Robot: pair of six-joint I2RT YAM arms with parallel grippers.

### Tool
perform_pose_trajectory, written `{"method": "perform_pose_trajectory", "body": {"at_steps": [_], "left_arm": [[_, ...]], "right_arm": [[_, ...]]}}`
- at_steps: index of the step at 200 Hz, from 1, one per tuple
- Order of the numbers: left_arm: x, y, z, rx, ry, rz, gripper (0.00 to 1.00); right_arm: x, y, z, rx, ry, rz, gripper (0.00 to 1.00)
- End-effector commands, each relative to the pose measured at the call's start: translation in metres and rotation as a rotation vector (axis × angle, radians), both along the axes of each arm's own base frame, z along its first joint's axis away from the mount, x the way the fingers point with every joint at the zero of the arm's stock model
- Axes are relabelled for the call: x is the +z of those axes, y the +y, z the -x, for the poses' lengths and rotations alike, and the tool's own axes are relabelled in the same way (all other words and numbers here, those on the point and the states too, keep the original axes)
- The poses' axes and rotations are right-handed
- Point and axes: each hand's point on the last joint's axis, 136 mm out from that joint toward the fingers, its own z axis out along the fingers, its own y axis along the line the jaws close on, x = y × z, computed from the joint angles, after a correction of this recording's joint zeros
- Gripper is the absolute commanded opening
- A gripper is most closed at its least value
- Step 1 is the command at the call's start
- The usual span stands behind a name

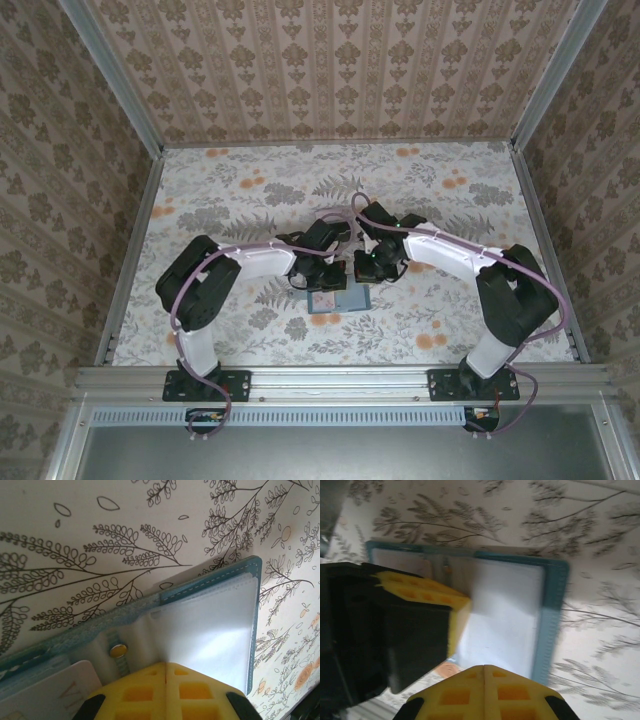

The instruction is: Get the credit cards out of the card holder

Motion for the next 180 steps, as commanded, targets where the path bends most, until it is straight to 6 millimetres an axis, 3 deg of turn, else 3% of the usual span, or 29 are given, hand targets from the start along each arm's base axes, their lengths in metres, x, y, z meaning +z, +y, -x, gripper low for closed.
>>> {"method": "perform_pose_trajectory", "body": {"at_steps": [1,32,83,180], "left_arm": [[0.007,0.009,-0.003,0.027,-0.037,-0.014,0.06],[0.02,0.022,-0.004,0.053,-0.058,-0.005,0.07],[0.024,0.051,-0.002,0.102,-0.064,-0.028,0.07],[-0.005,0.079,0.01,0.117,-0.006,-0.106,0.05]], "right_arm": [[0.012,0.032,-0.002,-0.025,0.04,-0.203,0.07],[0.006,0.043,-0.003,-0.034,0.08,-0.257,0.06],[-0.008,0.049,-0.005,-0.04,0.118,-0.256,0.06],[-0.018,0.073,-0.012,-0.026,0.163,-0.312,0.1]]}}
